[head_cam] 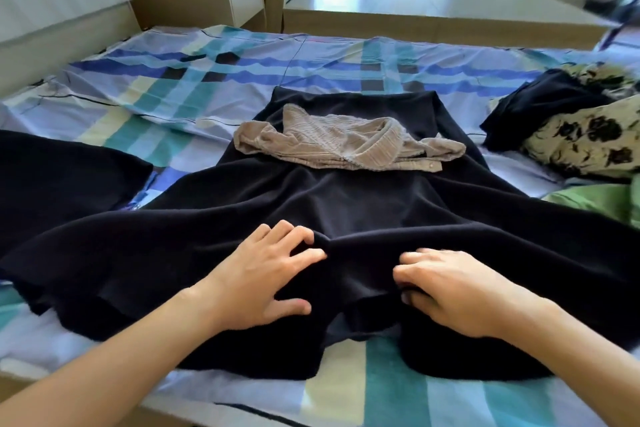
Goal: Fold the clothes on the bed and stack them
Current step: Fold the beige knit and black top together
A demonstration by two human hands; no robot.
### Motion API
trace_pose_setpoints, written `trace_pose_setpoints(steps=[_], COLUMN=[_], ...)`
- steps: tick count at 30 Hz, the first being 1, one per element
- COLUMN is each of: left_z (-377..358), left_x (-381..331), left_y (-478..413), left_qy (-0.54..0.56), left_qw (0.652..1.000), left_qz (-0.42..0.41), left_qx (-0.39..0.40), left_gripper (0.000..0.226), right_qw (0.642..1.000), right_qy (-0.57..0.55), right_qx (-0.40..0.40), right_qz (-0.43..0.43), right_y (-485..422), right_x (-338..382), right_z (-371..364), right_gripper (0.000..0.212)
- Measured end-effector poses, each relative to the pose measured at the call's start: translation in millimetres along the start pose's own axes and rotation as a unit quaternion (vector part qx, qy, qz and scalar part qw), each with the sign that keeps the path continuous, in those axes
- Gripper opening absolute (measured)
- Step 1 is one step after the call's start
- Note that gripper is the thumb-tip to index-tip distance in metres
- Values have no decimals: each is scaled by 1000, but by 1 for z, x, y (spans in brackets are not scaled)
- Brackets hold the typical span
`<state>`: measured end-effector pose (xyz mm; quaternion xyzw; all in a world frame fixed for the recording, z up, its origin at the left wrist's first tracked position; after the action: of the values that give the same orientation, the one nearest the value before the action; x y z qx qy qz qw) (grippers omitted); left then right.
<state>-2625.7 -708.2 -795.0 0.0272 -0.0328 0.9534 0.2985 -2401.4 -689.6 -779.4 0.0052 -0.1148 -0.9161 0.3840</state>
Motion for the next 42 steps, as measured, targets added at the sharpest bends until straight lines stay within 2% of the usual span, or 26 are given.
trace_pose_setpoints(steps=[3,6,8,10,14,16,19,21,23,25,29,31,33,37,42], left_z=[2,12,19,24,25,29,35,32,22,11,-14,-25,-32,-36,-14], left_x=[-15,-29,-36,-46,-47,-37,1,37,78,111,154,166,173,191,203], left_y=[-11,-21,-27,-28,-24,-31,-63,-87,-115,-141,-189,-210,-228,-250,-253], left_qy=[-16,-17,10,72,203,232,212,145,59,6,-75,-76,-62,-64,-83], left_qw=[1000,998,997,993,964,957,975,989,995,991,980,974,969,969,975], left_qz=[-19,-43,-67,-89,-65,-51,-26,4,61,127,177,194,212,218,201], left_qx=[-6,-33,-28,21,162,164,54,-24,-55,-34,54,91,108,101,49], left_gripper=[67,30,17,20,29,29,15,30,56,78,109,114,110,85,52], right_qw=[993,988,987,984,960,962,973,967,967,969,972,974,973,973,971], right_qy=[-102,-116,-100,-110,-193,-221,-205,-175,-104,-30,45,41,19,7,86], right_qx=[65,106,129,143,201,153,-47,-145,-179,-163,-98,-56,-41,-85,-141], right_qz=[15,2,-11,-4,-18,-48,-91,-117,-148,-181,-208,-216,-225,-212,-172], right_y=[9,22,26,26,28,21,-8,-29,-60,-93,-159,-185,-202,-216,-215], right_x=[3,2,-1,1,0,-16,-58,-85,-110,-131,-162,-173,-181,-197,-199], right_z=[6,20,26,26,16,20,44,58,66,68,56,47,45,52,62], right_gripper=[17,26,36,41,45,44,45,67,99,121,138,139,128,73,60])
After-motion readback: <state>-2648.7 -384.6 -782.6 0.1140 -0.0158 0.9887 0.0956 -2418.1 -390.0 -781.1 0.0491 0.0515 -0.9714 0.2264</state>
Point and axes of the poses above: each hand's wrist, its own y-axis away from the middle knuckle, its own z-axis out of the back of the hand, x = y × z, the point moved 6 cm from there along -y, towards the middle knuckle
